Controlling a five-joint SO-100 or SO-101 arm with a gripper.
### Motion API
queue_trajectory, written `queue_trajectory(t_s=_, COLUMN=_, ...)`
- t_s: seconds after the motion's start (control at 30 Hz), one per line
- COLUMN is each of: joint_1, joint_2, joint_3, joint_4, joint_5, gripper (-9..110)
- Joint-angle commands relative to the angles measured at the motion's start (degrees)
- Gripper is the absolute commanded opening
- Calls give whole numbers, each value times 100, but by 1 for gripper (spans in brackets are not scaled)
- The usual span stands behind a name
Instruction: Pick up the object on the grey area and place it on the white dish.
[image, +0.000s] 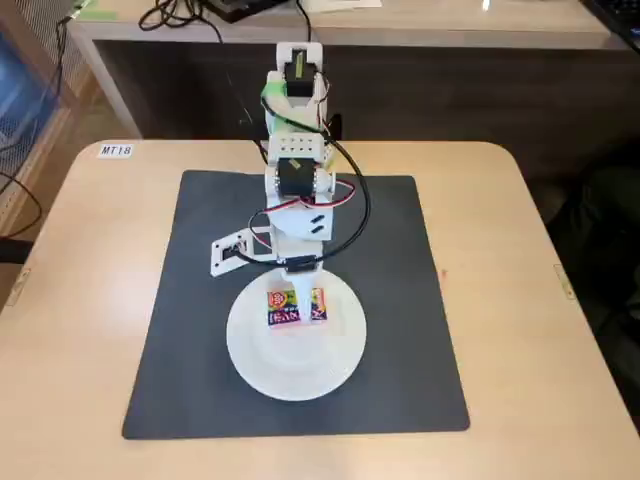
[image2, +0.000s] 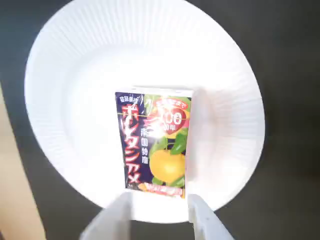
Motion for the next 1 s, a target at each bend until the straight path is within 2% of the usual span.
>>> queue_trajectory(t_s=0.0, joint_1=35, joint_2=1310, joint_3=299, joint_4=9, joint_5=255, gripper=0)
queue_trajectory(t_s=0.2, joint_1=193, joint_2=4368, joint_3=3208, joint_4=-1459, joint_5=1011, gripper=0)
queue_trajectory(t_s=0.47, joint_1=299, joint_2=6829, joint_3=5915, joint_4=-2188, joint_5=914, gripper=0)
queue_trajectory(t_s=0.97, joint_1=308, joint_2=10063, joint_3=9281, joint_4=-2347, joint_5=659, gripper=0)
